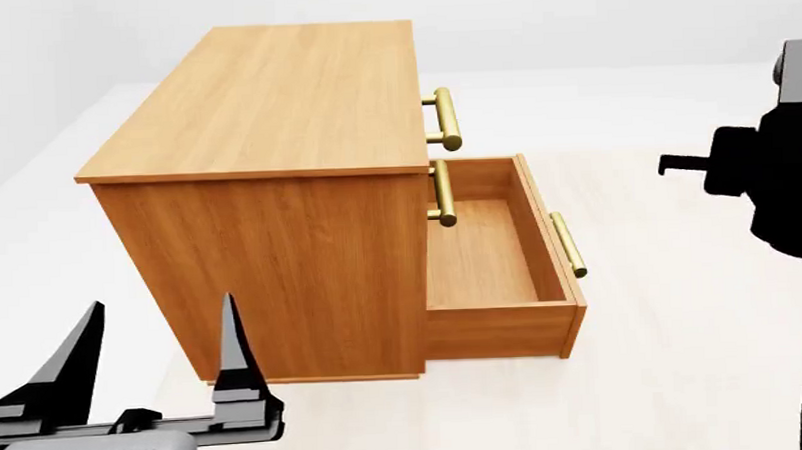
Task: Put the bowl on top of the cabinet.
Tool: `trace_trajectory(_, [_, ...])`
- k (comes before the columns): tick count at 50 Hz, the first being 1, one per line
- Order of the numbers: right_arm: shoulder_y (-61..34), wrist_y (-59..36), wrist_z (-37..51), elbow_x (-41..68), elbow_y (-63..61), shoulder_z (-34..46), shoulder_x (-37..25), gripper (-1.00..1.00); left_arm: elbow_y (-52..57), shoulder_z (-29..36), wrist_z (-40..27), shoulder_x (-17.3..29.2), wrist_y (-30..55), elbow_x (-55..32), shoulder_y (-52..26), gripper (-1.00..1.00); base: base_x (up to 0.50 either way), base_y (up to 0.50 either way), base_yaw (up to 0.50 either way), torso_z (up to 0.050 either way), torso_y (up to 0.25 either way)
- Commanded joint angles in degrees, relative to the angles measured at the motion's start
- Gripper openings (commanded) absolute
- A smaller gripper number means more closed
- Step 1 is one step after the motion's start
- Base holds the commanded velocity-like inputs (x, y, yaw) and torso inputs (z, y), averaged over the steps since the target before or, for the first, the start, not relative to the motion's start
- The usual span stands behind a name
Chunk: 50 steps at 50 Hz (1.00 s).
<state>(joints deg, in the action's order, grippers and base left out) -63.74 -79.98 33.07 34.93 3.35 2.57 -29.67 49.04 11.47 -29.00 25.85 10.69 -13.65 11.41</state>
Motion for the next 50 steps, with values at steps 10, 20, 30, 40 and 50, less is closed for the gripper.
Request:
trace_trajectory(10, [-16.5,-1.8,-0.8,-1.5,7.7,8.4,7.1,-1.0,0.0,0.1,-0.3,0.3,0.1,-0.5,-0.2,1.0,0.0,0.0,0.0,0.0,0.001])
trace_trajectory(20, [-22.2,-0.4,-1.7,-2.2,12.5,12.1,11.2,-1.0,-0.1,0.2,-0.4,0.4,-0.5,-0.4,0.2,1.0,0.0,0.0,0.0,0.0,0.0])
trace_trajectory(30, [-25.8,0.8,-3.3,-2.4,16.6,15.4,15.2,-1.0,0.1,0.3,-0.5,0.5,-0.3,-0.6,0.0,1.0,0.0,0.0,0.0,0.0,0.001])
trace_trajectory(40, [-27.5,-0.5,-3.0,-1.4,16.8,16.2,18.8,-1.0,0.3,0.4,-0.7,0.7,-0.5,-0.6,0.1,1.0,0.0,0.0,0.0,0.0,0.0])
trace_trajectory(50, [-27.1,-3.7,-1.6,0.9,12.2,17.6,23.2,-1.0,-0.2,1.1,-0.5,0.6,-0.3,-0.5,-0.6,1.0,0.0,0.0,0.0,0.0,0.0])
